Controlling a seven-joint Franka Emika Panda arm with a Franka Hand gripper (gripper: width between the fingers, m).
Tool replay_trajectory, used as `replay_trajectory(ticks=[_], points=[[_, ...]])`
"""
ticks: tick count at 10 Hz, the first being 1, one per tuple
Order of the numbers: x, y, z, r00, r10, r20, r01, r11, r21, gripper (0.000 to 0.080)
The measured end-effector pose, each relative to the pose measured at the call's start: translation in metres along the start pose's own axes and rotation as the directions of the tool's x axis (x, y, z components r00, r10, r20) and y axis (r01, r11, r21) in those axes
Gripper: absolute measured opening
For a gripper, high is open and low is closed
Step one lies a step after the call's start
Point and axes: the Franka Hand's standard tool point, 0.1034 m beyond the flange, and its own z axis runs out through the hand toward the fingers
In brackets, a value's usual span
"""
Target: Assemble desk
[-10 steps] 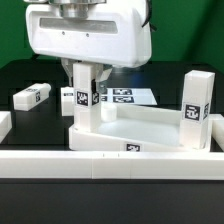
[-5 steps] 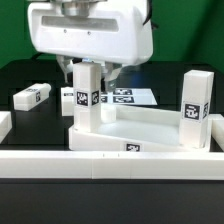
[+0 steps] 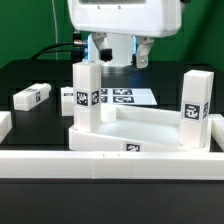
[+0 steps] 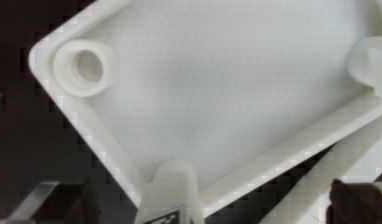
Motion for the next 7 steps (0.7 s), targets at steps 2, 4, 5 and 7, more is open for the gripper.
replay_trajectory(ticks=[2,4,5,7], points=[[0.0,0.001,0.001,1.0,-0.002,0.001,0.002,1.0,-0.001,0.0649],[0.0,0.001,0.001,1.0,-0.002,0.001,0.002,1.0,-0.002,0.0649],[0.0,0.001,0.001,1.0,-0.002,0.001,0.002,1.0,-0.002,0.0649],[-0.014,0.003,0.007,0.992,0.126,-0.007,-0.126,0.992,0.001,0.0649]])
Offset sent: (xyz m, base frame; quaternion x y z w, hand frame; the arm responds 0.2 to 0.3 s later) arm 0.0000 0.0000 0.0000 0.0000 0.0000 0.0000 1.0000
